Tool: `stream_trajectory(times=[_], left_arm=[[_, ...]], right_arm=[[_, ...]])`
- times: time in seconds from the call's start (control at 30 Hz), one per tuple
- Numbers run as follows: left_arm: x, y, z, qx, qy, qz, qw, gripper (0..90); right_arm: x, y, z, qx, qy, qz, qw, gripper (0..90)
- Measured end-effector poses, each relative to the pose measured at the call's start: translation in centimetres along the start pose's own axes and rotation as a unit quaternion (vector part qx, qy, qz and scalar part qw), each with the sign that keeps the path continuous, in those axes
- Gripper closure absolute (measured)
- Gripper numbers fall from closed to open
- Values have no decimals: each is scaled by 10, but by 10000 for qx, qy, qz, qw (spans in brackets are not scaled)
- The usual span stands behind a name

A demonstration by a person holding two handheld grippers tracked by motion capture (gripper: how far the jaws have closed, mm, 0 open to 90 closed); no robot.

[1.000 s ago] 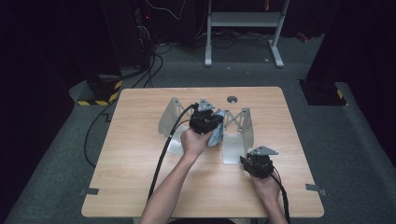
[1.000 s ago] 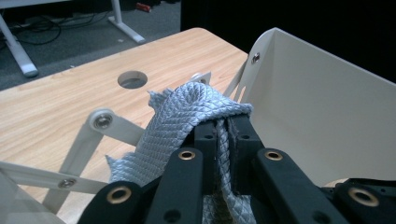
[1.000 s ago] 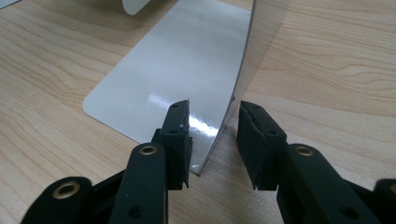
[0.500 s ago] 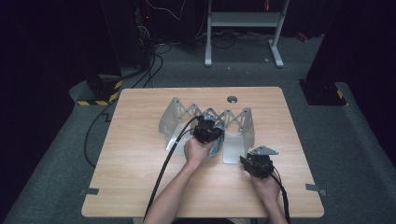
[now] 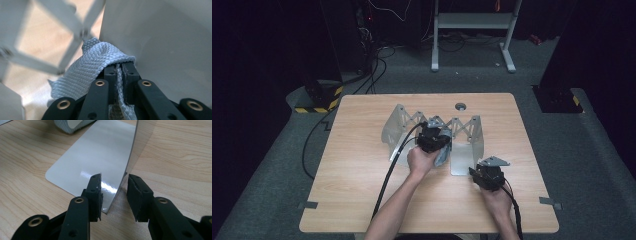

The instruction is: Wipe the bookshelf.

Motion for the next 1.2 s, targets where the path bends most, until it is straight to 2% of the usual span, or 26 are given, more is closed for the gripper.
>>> stream_trajectory(times=[0.1, 0.2, 0.3, 0.4, 0.53, 0.6, 0.73, 0.83, 1.03, 1.1, 1.2], left_arm=[[-12, -18, 11, -243, 168, 13, 9996, 842], [-20, -30, 21, -377, 293, -89, 9988, 842], [-28, -35, 28, -465, 420, -75, 9980, 842], [-30, -32, 30, -454, 417, -211, 9979, 841], [-23, -24, 28, -436, 367, -97, 9983, 841], [-18, -19, 27, -336, 321, -62, 9989, 841], [-10, 0, 15, -42, 187, -89, 9998, 841], [-1, 13, 4, 134, 76, 27, 9999, 841], [20, 48, -14, 634, -167, 183, 9977, 840], [22, 53, -17, 690, -209, 213, 9972, 840], [21, 49, -15, 671, -198, 164, 9974, 840]], right_arm=[[0, 0, 0, 3, 0, 4, 10000, 648], [0, 0, 0, 2, -2, 5, 10000, 648], [0, 0, 0, 3, 3, 2, 10000, 647], [0, 0, 0, 2, 0, 0, 10000, 647], [0, 0, 0, 2, -1, 0, 10000, 647], [0, 0, 0, 4, 0, 5, 10000, 647], [0, 0, 0, 3, -3, 11, 10000, 646], [0, 0, 0, 2, -3, 6, 10000, 646], [0, 0, 0, 3, -8, 4, 10000, 644], [0, 0, 0, 3, -17, -10, 10000, 644], [0, 0, 0, -1, -18, -11, 10000, 644]])
Point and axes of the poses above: each handheld gripper's, and its own axes: z roughly backward along the jaws, y roughly out of its underside, x roughly to its left, the point moved 6 cm from there along -z, roughly forward along the jaws, and after that the axes turned 6 degrees about -x, right-handed, at the moved point
